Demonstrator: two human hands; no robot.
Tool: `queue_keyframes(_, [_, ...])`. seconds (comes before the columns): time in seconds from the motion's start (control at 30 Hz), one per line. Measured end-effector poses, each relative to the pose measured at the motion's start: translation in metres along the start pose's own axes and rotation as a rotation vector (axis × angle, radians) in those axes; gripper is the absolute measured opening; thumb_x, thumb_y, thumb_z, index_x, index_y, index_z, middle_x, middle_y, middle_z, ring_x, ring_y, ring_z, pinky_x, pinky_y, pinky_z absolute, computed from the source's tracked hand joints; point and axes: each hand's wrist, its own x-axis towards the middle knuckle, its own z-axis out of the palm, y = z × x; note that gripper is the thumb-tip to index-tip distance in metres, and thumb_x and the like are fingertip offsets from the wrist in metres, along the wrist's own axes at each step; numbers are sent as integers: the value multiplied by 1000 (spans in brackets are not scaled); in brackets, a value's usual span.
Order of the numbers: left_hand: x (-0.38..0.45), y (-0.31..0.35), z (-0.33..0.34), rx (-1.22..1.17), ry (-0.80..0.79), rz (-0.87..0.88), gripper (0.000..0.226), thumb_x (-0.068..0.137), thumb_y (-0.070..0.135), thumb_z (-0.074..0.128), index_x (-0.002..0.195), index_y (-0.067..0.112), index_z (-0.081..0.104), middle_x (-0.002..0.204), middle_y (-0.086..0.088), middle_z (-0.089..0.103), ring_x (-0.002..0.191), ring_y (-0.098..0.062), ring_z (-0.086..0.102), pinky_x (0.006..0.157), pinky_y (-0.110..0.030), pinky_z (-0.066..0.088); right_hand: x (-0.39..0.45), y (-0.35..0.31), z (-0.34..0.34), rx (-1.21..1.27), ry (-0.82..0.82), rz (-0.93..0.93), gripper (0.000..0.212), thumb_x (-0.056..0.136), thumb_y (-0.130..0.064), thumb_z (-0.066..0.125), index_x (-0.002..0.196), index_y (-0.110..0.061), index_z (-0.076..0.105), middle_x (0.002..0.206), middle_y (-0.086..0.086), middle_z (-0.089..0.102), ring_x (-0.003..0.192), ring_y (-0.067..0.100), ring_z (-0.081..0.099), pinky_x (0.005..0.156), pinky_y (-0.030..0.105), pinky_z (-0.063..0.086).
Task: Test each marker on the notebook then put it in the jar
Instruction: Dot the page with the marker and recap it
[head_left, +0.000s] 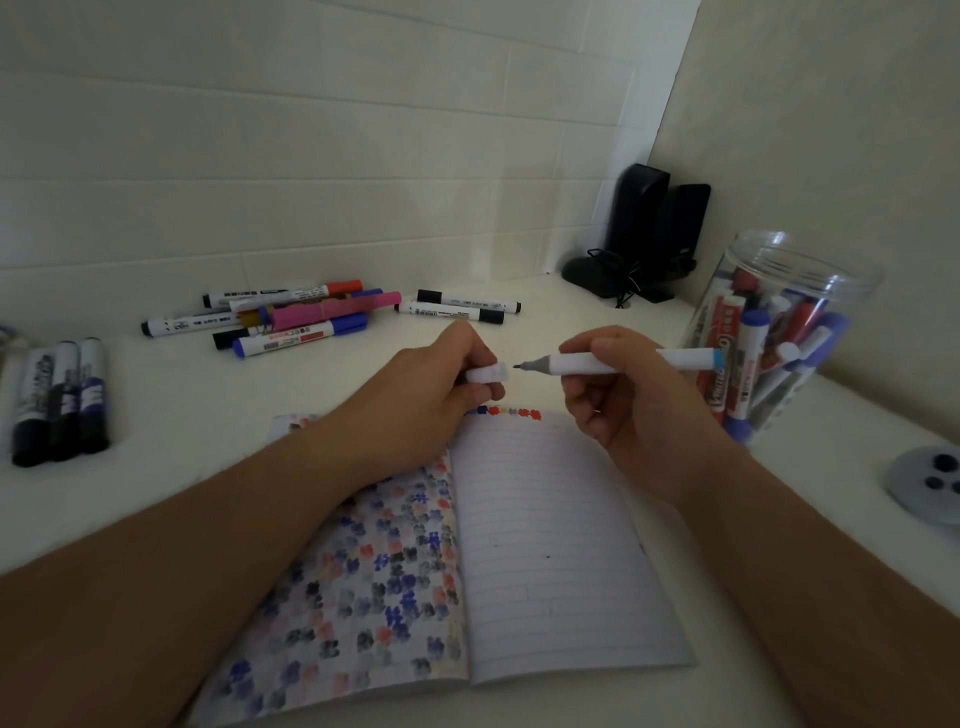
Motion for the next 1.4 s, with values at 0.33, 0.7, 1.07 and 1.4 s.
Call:
queue_keyframes(0.33, [-2, 4, 0, 59, -16, -8, 9, 105, 29, 52, 114, 30, 53, 108, 17, 69, 95, 8, 61, 73, -6, 46, 4, 8, -5, -109, -73, 41, 36, 94, -25, 51, 105, -4, 78, 85, 19, 72, 64, 20, 59, 57, 28, 47])
queue_keyframes(0.7, [-2, 8, 0, 33, 70, 65, 6, 101, 31, 60, 106, 32, 62, 88, 13, 69, 79, -5, 61, 66, -15, 46, 1, 7, 18, -52, 13, -10, 29, 104, -9, 41, 81, -10, 59, 67, 19, 64, 59, 25, 57, 58, 31, 46])
queue_keyframes(1.07, [-5, 14, -2, 110, -77, 51, 15, 103, 32, 56, 114, 40, 62, 90, 19, 71, 80, -1, 63, 65, -13, 44, 1, 6, 18, -313, -50, -154, 27, 102, -12, 49, 79, -9, 63, 67, 16, 65, 57, 24, 55, 54, 33, 45])
queue_keyframes(1.4, [-16, 21, -40, 160, 122, -30, 18, 103, 33, 58, 120, 35, 65, 91, 13, 72, 78, -4, 67, 73, -32, 56, -12, 21, 41, -623, -187, -191, 70, 88, -46, 77, 145, -37, 38, 108, -18, 77, 91, 7, 74, 82, 29, 60])
